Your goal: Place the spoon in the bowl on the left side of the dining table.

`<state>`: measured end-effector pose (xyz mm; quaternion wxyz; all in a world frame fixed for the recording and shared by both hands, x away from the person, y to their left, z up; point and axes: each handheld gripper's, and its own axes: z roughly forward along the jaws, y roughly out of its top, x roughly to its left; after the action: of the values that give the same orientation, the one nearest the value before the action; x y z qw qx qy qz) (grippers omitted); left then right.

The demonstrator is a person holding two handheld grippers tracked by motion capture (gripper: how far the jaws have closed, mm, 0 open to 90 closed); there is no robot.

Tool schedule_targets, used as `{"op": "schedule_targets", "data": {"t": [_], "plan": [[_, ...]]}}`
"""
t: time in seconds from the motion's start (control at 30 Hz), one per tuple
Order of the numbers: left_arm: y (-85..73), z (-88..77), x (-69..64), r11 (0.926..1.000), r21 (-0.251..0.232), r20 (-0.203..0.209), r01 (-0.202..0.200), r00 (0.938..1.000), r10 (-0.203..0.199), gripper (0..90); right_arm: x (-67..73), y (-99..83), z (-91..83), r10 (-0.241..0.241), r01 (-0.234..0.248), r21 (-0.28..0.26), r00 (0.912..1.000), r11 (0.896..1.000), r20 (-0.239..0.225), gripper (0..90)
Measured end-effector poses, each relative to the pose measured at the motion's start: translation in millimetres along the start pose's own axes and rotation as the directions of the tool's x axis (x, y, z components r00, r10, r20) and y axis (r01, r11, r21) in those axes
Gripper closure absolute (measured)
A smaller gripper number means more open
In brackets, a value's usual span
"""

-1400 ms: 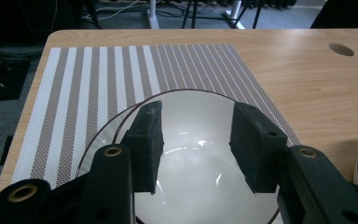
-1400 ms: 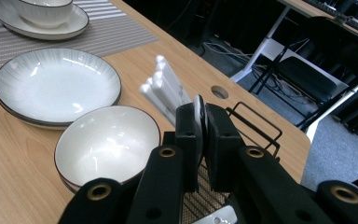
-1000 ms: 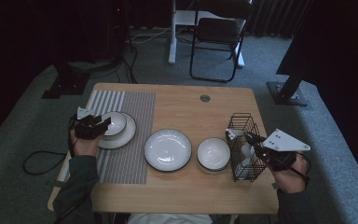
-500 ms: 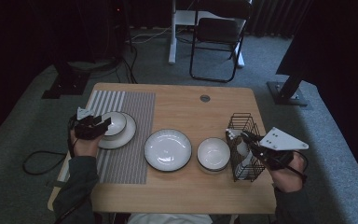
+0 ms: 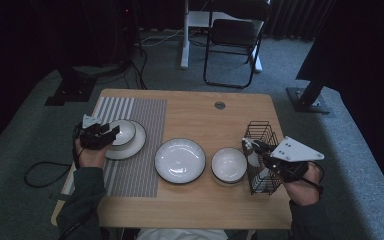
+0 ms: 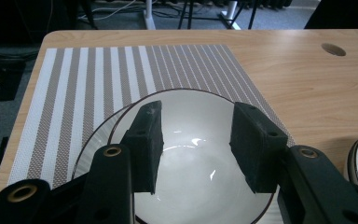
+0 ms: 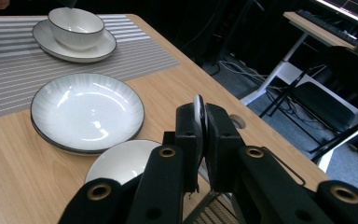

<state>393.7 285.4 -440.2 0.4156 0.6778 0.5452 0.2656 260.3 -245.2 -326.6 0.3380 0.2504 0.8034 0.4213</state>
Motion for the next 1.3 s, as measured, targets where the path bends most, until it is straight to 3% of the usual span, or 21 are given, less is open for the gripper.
{"op": "schedule_targets", "data": {"t": [0.5,1.3], "plan": [[-1.2,0.1,-1.6,1.0,0.003,0.011,-0.008,0.9999,0.008,54.6,15.0,5.7,19.3,0.012,-0.013,-0.026,0.9984,1.0,-0.056,84.9],[-3.0,-4.1,-3.2,0.9991,-0.019,0.032,-0.037,0.9988,0.038,53.8,37.0,13.2,50.7,0.038,-0.041,-0.025,0.9935,0.999,-0.107,84.9]]}}
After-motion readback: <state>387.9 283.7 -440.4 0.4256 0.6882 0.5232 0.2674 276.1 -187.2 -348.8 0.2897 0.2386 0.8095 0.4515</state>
